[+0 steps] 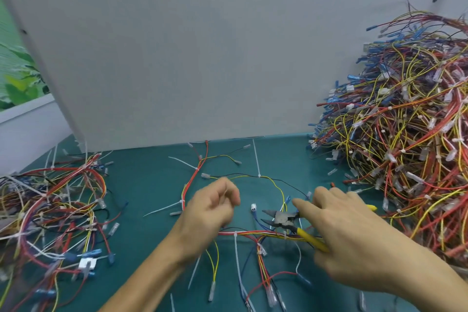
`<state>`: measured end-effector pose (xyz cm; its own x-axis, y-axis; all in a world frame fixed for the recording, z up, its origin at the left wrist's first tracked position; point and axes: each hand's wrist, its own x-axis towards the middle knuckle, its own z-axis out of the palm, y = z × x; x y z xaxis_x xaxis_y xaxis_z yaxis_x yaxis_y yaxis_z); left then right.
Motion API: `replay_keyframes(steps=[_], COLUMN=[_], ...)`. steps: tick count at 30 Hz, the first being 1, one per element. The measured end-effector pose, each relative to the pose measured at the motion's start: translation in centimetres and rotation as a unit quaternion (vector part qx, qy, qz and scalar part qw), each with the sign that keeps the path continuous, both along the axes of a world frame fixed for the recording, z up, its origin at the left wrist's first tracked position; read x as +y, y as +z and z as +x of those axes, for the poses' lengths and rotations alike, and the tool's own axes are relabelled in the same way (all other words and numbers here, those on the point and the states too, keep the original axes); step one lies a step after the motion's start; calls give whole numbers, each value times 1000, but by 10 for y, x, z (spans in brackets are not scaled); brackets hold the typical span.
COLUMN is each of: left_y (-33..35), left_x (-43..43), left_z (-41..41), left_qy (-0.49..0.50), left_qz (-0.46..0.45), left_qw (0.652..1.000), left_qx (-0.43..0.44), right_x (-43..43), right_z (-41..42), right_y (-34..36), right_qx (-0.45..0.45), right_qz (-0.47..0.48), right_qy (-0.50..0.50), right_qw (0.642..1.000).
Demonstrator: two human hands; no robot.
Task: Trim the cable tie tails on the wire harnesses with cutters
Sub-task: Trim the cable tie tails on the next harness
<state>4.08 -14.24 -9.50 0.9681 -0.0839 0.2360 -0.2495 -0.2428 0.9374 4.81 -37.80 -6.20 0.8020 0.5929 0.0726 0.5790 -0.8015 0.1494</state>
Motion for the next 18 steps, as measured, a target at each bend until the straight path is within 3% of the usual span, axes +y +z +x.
replay_keyframes(steps=[2, 7, 14, 18], left_y=[-12, -25, -32, -33], left_x=[4, -2, -10, -7], left_z=[-10, -12, -6, -3], left_qy=[-26, -81, -44, -49], left_qz=[116, 201, 193, 176], left_qw=[991, 976, 978, 983], left_qx=[-58, -26, -64, -32], right_x=[3, -2, -16, -13], right_z=[0, 1, 3, -3], right_y=[-2, -14, -10, -10], right_qx=[22, 54, 20, 32], right_qz=[1, 32, 4, -22], right_qy=[-1, -27, -42, -21], right_qw=[1000, 998, 999, 999])
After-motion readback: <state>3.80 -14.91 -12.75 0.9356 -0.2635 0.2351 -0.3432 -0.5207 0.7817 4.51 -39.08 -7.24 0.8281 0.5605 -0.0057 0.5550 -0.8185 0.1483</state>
